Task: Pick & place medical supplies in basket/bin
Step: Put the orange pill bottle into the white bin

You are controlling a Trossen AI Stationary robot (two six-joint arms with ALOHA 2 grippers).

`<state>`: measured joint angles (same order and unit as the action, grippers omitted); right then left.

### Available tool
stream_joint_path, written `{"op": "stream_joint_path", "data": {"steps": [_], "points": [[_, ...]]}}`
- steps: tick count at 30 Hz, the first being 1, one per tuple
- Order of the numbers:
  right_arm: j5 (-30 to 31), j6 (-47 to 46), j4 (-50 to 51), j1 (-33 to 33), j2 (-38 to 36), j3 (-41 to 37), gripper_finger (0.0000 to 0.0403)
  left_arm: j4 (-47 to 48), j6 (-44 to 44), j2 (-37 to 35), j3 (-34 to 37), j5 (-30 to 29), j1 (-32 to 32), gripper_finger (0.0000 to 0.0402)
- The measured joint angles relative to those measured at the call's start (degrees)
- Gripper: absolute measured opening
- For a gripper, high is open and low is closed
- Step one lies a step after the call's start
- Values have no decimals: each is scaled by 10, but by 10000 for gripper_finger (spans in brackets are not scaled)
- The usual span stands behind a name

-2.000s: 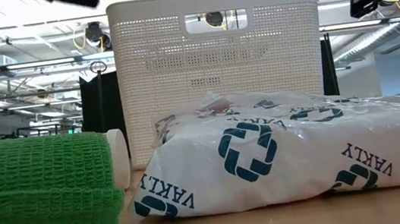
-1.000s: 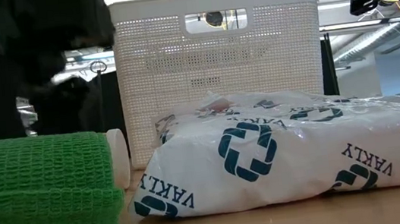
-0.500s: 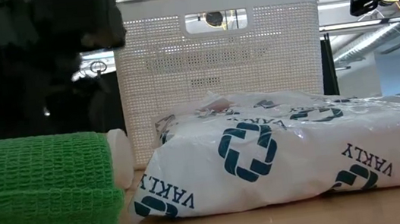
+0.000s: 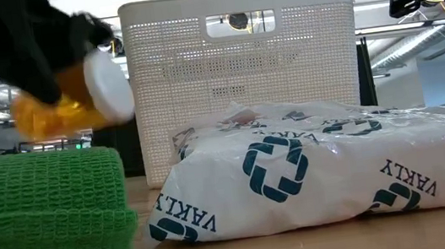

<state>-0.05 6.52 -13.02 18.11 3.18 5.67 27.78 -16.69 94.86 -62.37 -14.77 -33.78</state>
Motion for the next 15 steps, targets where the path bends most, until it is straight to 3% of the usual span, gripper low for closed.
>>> {"op": "stream_joint_path", "data": {"steps": [4,9,15], "points": [[0,1,0,0,0,0,0,37,20,-62,0,-77,-31,164],[0,2,0,0,0,0,0,69,33,-150,7,-173,-72,159],[0,2,0,0,0,0,0,-27,93,-311,129,-264,-107,149]]}}
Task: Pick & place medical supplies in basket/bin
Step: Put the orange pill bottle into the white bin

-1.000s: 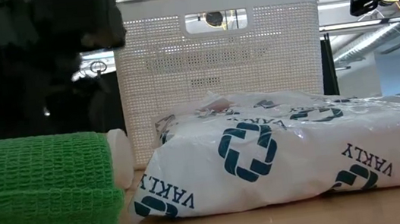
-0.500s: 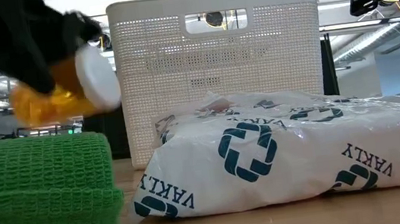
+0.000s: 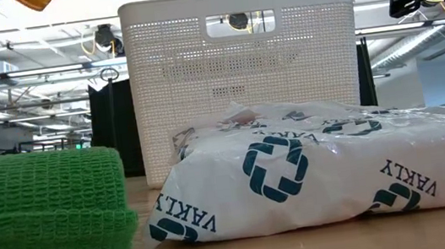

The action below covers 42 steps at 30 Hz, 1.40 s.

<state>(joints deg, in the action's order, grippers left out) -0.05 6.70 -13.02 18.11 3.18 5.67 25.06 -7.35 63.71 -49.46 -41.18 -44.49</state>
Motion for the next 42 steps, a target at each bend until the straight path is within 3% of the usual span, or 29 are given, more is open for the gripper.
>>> {"op": "stream_joint_path", "data": {"steps": [6,9,14,19,24,29,36,42], "points": [[1,7,0,0,0,0,0,-256,72,-235,230,-22,20,156],[1,17,0,0,0,0,0,-363,91,-330,316,19,54,153],[2,28,-3,0,0,0,0,-394,94,-420,384,78,114,151],[2,30,-5,0,0,0,0,-395,56,-435,392,103,169,150],[2,30,-5,0,0,0,0,-332,12,-387,305,112,225,150],[1,28,-5,0,0,0,0,-202,19,-258,120,142,301,150],[0,25,-6,0,0,-3,0,-42,69,0,-173,268,441,150],[0,33,-45,0,-1,-22,0,-1,98,194,-345,397,529,150]]}}
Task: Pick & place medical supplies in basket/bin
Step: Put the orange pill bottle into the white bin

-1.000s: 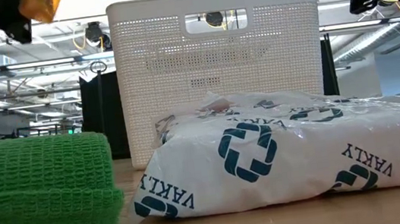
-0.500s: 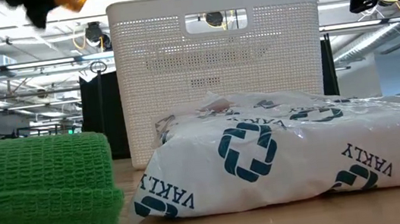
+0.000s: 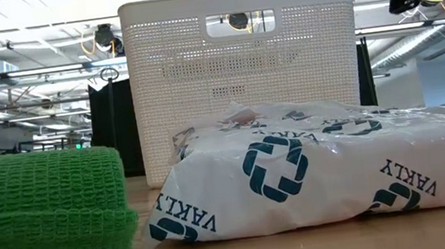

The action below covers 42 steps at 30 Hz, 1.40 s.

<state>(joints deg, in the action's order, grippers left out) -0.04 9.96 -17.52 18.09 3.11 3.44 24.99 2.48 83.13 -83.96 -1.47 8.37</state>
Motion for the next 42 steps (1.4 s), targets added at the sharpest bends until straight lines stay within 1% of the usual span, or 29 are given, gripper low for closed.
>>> {"op": "stream_joint_path", "data": {"steps": [2,4,8,12,17,23,29,33,42], "points": [[1,6,2,0,0,-1,0,3,0,55,-33,41,16,150],[0,6,2,0,1,-1,0,-1,0,100,-55,68,25,150],[0,-4,2,0,1,-2,0,3,-2,178,-63,100,30,150],[0,-13,2,0,1,-3,0,14,-1,236,-62,133,30,150],[0,-26,1,0,0,-3,0,27,0,285,-62,156,30,150],[0,-33,-2,0,0,-3,0,32,3,308,-62,156,30,150],[0,-33,-2,0,0,-4,0,24,7,308,-51,144,26,150],[0,-33,-2,0,0,-4,0,37,7,309,-41,114,23,150],[0,-32,-8,0,0,-4,0,25,17,309,-1,90,24,150]]}}
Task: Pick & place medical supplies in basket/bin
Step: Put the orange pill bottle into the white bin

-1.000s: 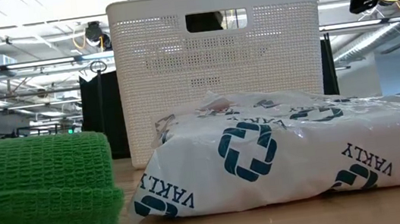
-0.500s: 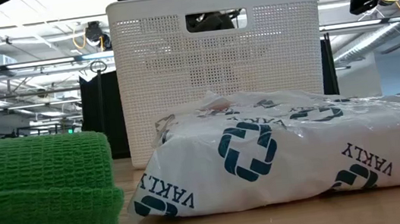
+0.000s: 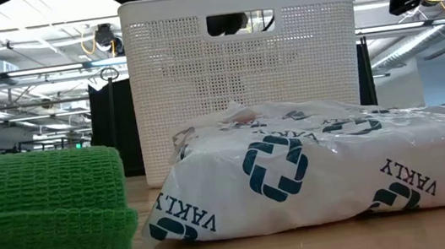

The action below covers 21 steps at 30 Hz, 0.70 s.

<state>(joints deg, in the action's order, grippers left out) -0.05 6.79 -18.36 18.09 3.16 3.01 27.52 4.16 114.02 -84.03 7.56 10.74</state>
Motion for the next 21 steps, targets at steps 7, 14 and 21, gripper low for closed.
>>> {"op": "stream_joint_path", "data": {"steps": [7,14,21], "points": [[0,13,-3,0,0,0,0,-16,15,0,28,-6,0,150],[0,14,-3,0,0,0,0,16,30,0,-3,-3,-1,150],[0,32,-12,0,0,0,0,155,42,0,-129,-25,3,150]]}}
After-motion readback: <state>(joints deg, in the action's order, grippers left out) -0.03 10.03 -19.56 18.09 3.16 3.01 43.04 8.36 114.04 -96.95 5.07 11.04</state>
